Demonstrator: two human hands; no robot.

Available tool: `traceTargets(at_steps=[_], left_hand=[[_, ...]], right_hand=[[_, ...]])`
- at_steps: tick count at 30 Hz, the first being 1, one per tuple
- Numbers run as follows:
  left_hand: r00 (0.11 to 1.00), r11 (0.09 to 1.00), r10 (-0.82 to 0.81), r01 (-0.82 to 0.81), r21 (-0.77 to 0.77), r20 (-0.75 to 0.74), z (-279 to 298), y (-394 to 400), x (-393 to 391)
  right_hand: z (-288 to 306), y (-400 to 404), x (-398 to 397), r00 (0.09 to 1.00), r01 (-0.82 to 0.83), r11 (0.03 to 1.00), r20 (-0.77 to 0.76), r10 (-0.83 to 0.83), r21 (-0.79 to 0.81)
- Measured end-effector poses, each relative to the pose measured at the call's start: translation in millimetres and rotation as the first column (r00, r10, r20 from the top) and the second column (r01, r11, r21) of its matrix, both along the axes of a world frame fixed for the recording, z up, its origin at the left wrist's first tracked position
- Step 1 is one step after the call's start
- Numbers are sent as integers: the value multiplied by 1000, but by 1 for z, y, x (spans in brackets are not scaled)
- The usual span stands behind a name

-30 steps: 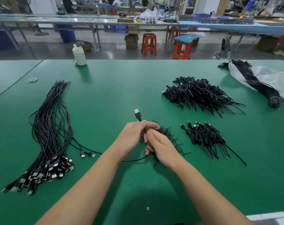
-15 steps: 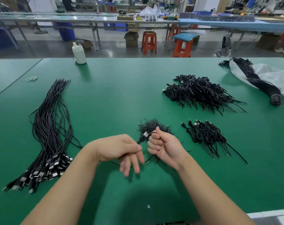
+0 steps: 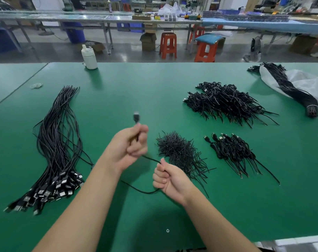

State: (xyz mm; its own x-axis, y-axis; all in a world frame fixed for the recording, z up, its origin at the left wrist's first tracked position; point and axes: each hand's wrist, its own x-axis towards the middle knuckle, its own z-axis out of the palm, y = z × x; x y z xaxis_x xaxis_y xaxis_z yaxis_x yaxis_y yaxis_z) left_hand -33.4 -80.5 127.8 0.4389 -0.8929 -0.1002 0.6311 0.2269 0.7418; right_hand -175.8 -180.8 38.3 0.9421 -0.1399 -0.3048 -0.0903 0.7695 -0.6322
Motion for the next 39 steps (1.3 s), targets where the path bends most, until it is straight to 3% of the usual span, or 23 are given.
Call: traceTargets(at_steps=[1, 2, 4, 5, 7, 9, 13, 14, 15, 16, 17, 18, 19, 20, 23, 25, 26, 28, 31, 33, 35, 37, 39], left_hand=[[966, 981, -189, 177, 82, 175, 0, 7, 1], [861, 924, -370, 303, 233, 350, -2, 13, 1], [617, 770, -612, 318, 554, 496, -9, 17, 0], [569, 715, -654, 250, 653, 499, -12, 16, -2], [604, 682, -615, 85, 726, 508, -19, 11, -6], [680, 712, -473, -80, 697, 561, -27, 4, -7], [567, 740, -195, -450, 500, 800, -35, -10, -9], [599, 747, -67, -500, 438, 798, -35, -13, -10], [690, 765, 94, -511, 392, 718, -33, -16, -11], [810, 798, 260, -487, 355, 525, -29, -19, -12], [894, 844, 383, -441, 305, 233, -23, -21, -14], [902, 877, 431, -411, 247, -28, -17, -23, -14], [887, 893, 433, -397, 214, -161, -12, -23, -12], [891, 904, 412, -375, 204, -190, -7, -23, -11], [960, 957, 267, -255, 136, -86, 4, -14, -13], [991, 991, 45, -61, 123, 126, 7, 0, -10], [960, 984, -96, 52, 169, 265, 7, 7, -10], [806, 918, -335, 162, 362, 488, 4, 13, -9], [608, 791, -502, 35, 611, 615, 1, 10, -13], [517, 741, -516, -130, 659, 683, -2, 6, -16], [458, 745, -432, -304, 593, 777, -7, 1, -17], [557, 783, -190, -411, 467, 809, -11, -5, -21], [734, 830, 87, -427, 359, 673, -12, -13, -27]], right_hand=[[1, -5, 1, 1000, 23, 997, 8, -23, 67], [3, -9, 2, 999, 33, 994, 14, -34, 107], [7, -15, 6, 999, 24, 992, 24, -27, 127], [9, -16, 8, 1000, 13, 993, 26, -16, 117], [12, -13, 12, 1000, 6, 998, 25, -7, 68], [14, -10, 14, 1000, 24, 1000, 20, -24, -8], [18, -7, 12, 1000, 5, 987, 5, -4, -162], [20, -5, 12, 1000, -13, 983, 1, 14, -183], [21, -3, 12, 1000, -31, 979, -2, 31, -203], [22, 0, 12, 999, -47, 973, -7, 46, -228], [22, 4, 12, 998, -63, 965, -16, 61, -255], [21, 7, 13, 997, -80, 957, -27, 76, -279], [21, 10, 13, 996, -91, 956, -33, 86, -280], [21, 11, 13, 996, -90, 964, -31, 85, -250], [24, 3, 10, 1000, 7, 1000, -2, -7, -6], [29, -10, 10, 995, 96, 989, 7, -97, 111], [33, -16, 10, 993, 119, 985, 11, -121, 122], [42, -23, 10, 993, 121, 990, 5, -122, 77], [53, -24, 11, 997, 71, 990, -19, -74, -121], [59, -24, 11, 998, 42, 959, -29, -53, -281], [62, -23, 9, 999, 17, 923, -34, -33, -384], [64, -18, 7, 999, -8, 875, -35, -10, -484], [63, -10, 5, 999, -36, 819, -50, 9, -572]])
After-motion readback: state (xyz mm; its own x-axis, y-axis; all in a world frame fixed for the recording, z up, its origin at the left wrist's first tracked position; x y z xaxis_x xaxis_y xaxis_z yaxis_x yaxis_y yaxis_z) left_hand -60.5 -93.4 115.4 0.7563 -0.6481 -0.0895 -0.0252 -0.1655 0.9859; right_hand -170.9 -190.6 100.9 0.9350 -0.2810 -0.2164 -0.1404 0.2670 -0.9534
